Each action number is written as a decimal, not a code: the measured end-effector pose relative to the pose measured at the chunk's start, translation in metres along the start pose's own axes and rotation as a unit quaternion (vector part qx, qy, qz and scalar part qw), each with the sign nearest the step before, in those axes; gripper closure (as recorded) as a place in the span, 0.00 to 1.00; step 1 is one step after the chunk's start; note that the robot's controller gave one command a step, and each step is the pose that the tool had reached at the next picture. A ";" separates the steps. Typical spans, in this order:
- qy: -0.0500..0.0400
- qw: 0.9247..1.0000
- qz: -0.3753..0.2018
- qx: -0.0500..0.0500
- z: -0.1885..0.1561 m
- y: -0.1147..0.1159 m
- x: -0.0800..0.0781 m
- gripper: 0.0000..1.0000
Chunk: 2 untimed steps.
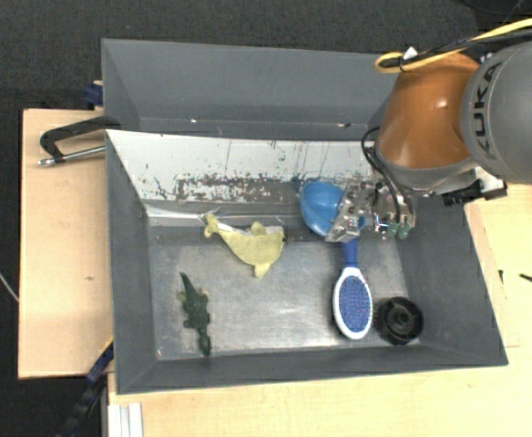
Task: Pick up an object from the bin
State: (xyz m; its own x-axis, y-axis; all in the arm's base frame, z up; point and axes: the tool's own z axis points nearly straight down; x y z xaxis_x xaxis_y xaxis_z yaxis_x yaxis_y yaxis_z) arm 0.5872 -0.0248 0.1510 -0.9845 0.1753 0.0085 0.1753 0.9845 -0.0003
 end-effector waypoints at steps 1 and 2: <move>0.007 1.000 -0.002 0.000 0.010 -0.028 -0.009 1.00; 0.007 1.000 -0.007 -0.008 0.071 -0.061 -0.008 1.00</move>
Offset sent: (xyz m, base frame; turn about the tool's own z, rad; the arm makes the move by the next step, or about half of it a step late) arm 0.0086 -0.0291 -0.0066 -0.0021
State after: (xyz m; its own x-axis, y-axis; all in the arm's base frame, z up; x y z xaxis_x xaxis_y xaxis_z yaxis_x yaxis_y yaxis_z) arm 0.5838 -0.0865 0.0800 -0.9868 0.1604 0.0227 0.1608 0.9869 0.0160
